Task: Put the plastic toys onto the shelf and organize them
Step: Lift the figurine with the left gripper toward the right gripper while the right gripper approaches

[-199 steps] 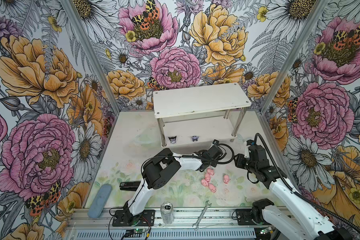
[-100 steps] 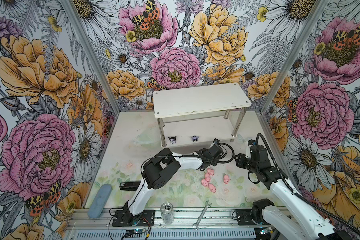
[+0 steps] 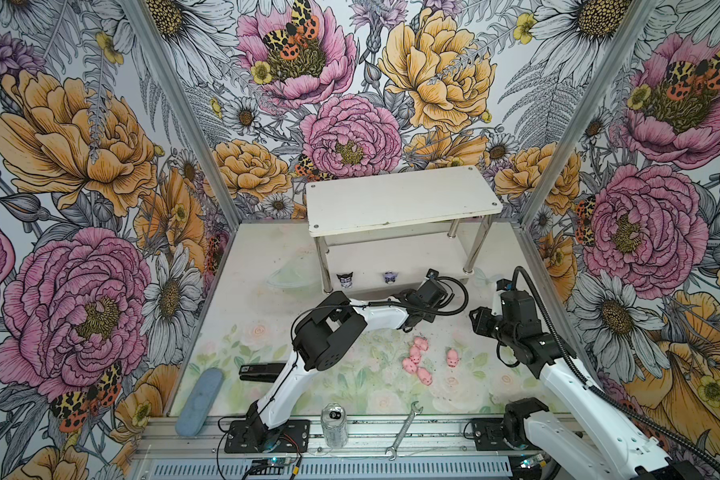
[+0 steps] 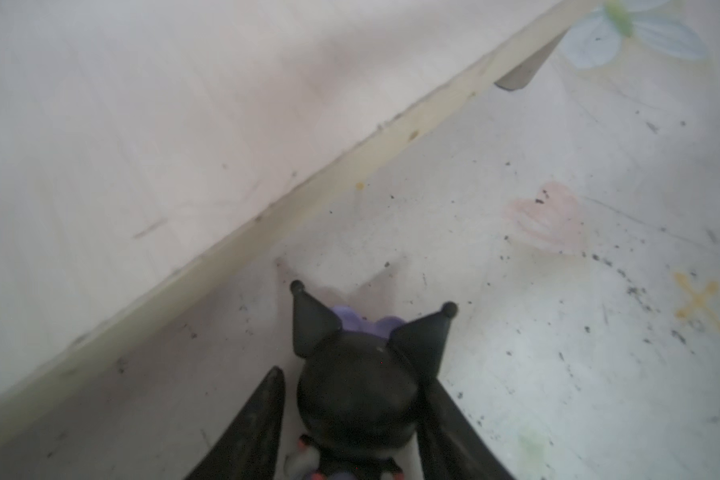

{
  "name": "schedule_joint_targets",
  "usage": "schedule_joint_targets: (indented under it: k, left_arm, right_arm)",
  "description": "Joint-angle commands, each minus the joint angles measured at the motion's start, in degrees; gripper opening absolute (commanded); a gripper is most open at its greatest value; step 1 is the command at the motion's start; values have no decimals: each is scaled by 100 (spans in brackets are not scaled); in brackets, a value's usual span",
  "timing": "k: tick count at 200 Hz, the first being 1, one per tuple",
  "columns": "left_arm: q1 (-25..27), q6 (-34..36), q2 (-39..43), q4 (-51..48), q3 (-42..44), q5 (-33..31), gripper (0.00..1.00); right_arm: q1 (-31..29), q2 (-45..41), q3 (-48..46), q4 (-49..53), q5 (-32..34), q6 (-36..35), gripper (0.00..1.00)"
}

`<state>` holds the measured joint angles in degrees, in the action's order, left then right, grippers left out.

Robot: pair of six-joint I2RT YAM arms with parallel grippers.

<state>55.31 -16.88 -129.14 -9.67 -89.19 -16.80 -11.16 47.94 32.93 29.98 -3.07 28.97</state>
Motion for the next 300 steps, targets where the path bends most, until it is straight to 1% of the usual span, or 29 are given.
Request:
schedule_joint_targets:
  k: [1, 26, 38, 48, 65, 68, 80, 111, 117, 129, 149, 164, 176, 186, 211, 233, 249, 265, 283, 300]
  left_arm:
    - [32, -79, -13, -8, -68, 229, 37]
    - [111, -95, 266, -18, 153, 272, 27]
    - [159, -113, 476, -24, 325, 316, 24]
    - [210, -150, 679, -5, 483, 374, 22]
    - [328, -160, 1128, 85, 803, 440, 20]
    - [341, -151, 1215, 108, 866, 610, 19]
    - [375, -169, 1565, 301, 1164, 921, 19]
    - [251, -319, 2421, 1290, 2072, 2234, 20]
    - [226, -324, 2691, 1403, 2201, 2435, 20]
    - [200, -286, 2922, 1548, 2380, 2798, 21]
    - [198, -148, 3269, 1602, 2607, 3143, 22]
    - [195, -32, 3495, 1639, 2787, 3346, 26]
    - [195, 66, 3655, 1677, 2909, 3523, 26]
    - [182, 130, 3778, 1696, 3002, 3710, 26]
    - [88, 135, 4078, 1805, 3217, 4256, 23]
    - [-174, -221, 4318, 2231, 3491, 4830, 22]
    - [-328, -434, 4450, 2461, 3592, 5099, 19]
    - [-398, -498, 4586, 2548, 3634, 5308, 18]
    - [-471, -640, 4718, 2729, 3671, 5594, 17]
    - [-549, -845, 4814, 2980, 3752, 5793, 17]
  right_arm:
    - [35, 31, 117, -53, -9, -87, 36]
    - [44, -1, 99, -53, -69, -75, 37]
    - [45, -28, 93, -45, -120, -92, 37]
    - [52, -62, 95, -28, -167, -166, 40]
    - [66, -189, 126, 80, -72, -240, 42]
    - [69, -217, 140, 101, -71, -262, 42]
    - [100, -350, 186, 152, -162, -314, 42]
    - [133, -648, 408, 147, -926, -383, 45]
    - [136, -679, 447, 144, -1037, -363, 45]
    - [132, -771, 494, 132, -1287, -373, 47]
    - [139, -887, 547, 124, -1688, -311, 49]
    - [132, -896, 581, 30, -2226, -123, 53]
    - [125, -875, 577, -110, -2707, 76, 57]
    - [116, -905, 554, -198, -2971, 155, 61]
    - [98, -1303, 416, -417, -3293, 218, 66]
    - [96, -1755, 206, -768, -3777, 347, 71]
    - [88, -2021, 50, -928, -3916, 462, 79]
    - [83, -2171, -79, -1073, -3937, 613, 85]
    - [62, -2188, -160, -1353, -4116, 789, 85]
    - [-14, -2095, -219, -1635, -4257, 961, 81]
